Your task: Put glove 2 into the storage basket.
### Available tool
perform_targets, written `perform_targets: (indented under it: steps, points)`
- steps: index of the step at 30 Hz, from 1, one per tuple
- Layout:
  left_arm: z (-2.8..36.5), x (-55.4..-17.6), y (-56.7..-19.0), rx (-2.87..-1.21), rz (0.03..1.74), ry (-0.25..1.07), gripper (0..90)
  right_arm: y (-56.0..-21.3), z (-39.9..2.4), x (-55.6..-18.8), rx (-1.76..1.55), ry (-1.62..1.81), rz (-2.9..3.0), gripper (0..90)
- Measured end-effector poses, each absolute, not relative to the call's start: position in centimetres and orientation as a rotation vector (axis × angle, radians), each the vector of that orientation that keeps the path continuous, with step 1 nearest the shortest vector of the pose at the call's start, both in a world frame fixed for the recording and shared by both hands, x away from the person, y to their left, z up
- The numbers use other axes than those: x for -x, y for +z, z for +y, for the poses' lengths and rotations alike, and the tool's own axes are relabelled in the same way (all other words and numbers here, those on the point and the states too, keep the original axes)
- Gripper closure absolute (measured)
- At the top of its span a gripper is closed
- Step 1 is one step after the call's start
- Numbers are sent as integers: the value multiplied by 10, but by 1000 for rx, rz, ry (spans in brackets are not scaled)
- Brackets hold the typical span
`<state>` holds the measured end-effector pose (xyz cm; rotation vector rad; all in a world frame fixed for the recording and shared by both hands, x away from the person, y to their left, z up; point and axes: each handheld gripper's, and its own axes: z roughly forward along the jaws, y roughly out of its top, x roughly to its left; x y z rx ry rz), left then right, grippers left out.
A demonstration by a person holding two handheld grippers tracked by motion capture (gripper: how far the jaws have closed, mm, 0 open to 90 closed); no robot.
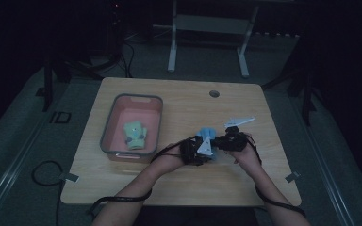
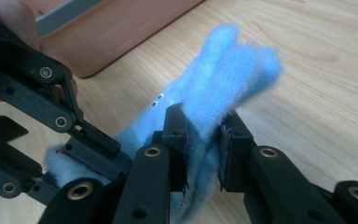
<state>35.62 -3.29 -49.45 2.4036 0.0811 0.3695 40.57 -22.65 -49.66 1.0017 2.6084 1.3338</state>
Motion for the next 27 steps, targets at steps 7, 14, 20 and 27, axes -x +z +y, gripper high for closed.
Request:
perform_targets:
  steps: [7,14,20,27]
  points:
    - [-23,-356,-482,-2407,87,385,744,-486,-218,-407,-976,1365,2600,760]
    - [-11,-355,-471,-2411,100,393,744,-477,-209,-408,-951,1393,2598,760]
    - [-2,-354,-463,-2414,111,401,743,-468,-196,-409,-923,1407,2601,761]
    - [11,-353,-453,-2418,126,418,743,-458,-183,-411,-885,1415,2601,760]
